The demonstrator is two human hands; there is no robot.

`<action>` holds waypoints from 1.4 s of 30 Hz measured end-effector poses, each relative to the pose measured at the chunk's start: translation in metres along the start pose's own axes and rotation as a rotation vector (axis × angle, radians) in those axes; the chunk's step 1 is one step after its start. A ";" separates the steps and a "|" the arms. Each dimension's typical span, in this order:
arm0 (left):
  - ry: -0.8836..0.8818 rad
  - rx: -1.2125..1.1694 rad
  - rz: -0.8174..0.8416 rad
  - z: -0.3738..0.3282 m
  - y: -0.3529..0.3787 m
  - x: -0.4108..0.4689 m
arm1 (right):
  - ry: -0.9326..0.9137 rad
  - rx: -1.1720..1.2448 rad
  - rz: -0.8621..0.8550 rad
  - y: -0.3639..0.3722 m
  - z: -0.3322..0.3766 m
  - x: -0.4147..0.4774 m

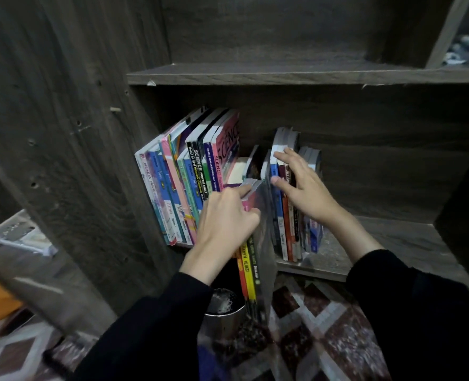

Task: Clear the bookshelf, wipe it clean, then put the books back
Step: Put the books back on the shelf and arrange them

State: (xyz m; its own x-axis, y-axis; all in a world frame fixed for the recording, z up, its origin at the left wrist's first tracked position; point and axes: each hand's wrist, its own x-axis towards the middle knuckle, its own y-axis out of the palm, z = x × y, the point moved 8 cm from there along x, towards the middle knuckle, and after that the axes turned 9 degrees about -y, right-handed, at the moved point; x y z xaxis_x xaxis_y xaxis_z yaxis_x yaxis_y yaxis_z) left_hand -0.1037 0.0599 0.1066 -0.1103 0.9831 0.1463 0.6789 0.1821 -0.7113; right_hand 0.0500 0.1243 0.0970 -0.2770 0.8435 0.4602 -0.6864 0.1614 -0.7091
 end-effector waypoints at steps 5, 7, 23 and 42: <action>-0.039 -0.104 0.092 -0.026 -0.021 -0.013 | 0.118 0.196 -0.226 -0.034 0.029 -0.078; -0.035 -0.138 0.121 -0.041 -0.020 -0.020 | 0.171 0.155 -0.199 -0.040 0.048 -0.123; 0.361 -0.110 -0.032 -0.136 0.125 0.006 | 0.392 -0.066 -0.127 -0.010 -0.118 -0.121; 0.417 0.032 -0.389 -0.045 0.188 0.043 | 0.366 0.432 0.027 0.050 -0.188 -0.087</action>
State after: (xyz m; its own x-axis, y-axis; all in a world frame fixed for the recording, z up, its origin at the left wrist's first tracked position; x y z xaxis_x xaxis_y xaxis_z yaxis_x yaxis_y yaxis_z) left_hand 0.0524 0.1358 0.0102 -0.0475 0.7536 0.6556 0.6230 0.5354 -0.5703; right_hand 0.1659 0.1551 -0.0786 -0.0998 0.9794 0.1753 -0.9165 -0.0219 -0.3994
